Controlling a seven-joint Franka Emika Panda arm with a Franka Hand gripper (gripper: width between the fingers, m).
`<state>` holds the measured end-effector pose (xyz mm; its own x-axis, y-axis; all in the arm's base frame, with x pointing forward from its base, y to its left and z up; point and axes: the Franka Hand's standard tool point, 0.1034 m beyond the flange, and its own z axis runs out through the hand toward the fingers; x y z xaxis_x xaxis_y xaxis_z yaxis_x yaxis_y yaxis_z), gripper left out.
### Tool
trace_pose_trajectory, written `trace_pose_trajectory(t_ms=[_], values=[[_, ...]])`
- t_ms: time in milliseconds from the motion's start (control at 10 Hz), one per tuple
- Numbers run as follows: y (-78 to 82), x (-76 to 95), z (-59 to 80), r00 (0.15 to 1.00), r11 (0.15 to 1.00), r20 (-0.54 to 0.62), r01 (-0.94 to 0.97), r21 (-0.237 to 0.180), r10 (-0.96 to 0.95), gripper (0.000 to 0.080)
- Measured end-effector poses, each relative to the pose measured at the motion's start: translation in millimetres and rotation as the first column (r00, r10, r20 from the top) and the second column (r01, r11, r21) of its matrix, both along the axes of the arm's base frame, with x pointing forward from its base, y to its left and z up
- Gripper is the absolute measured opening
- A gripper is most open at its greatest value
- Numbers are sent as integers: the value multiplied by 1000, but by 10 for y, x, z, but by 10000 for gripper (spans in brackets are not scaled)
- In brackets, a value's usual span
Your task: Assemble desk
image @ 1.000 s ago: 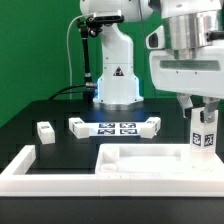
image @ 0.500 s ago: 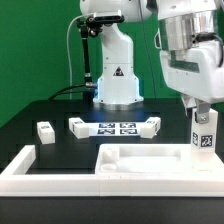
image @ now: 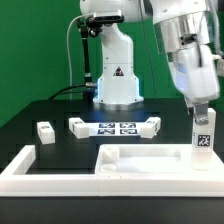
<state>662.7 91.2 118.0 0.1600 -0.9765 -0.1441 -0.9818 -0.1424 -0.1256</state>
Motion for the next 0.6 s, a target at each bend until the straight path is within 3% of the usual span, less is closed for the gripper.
trace_pose_trajectory(t_ms=[100, 200, 400, 500, 600], values=[[85, -19, 3, 988, 987, 7, -155, -48, 156, 615], [163, -41, -5, 975, 974, 10, -220, -57, 221, 639], [137, -38, -11, 928, 927, 25, -368, -77, 371, 648], [144, -31, 1, 865, 862, 24, -496, -109, 501, 648], [167, 13, 36, 752, 745, 18, -648, -159, 658, 648]])
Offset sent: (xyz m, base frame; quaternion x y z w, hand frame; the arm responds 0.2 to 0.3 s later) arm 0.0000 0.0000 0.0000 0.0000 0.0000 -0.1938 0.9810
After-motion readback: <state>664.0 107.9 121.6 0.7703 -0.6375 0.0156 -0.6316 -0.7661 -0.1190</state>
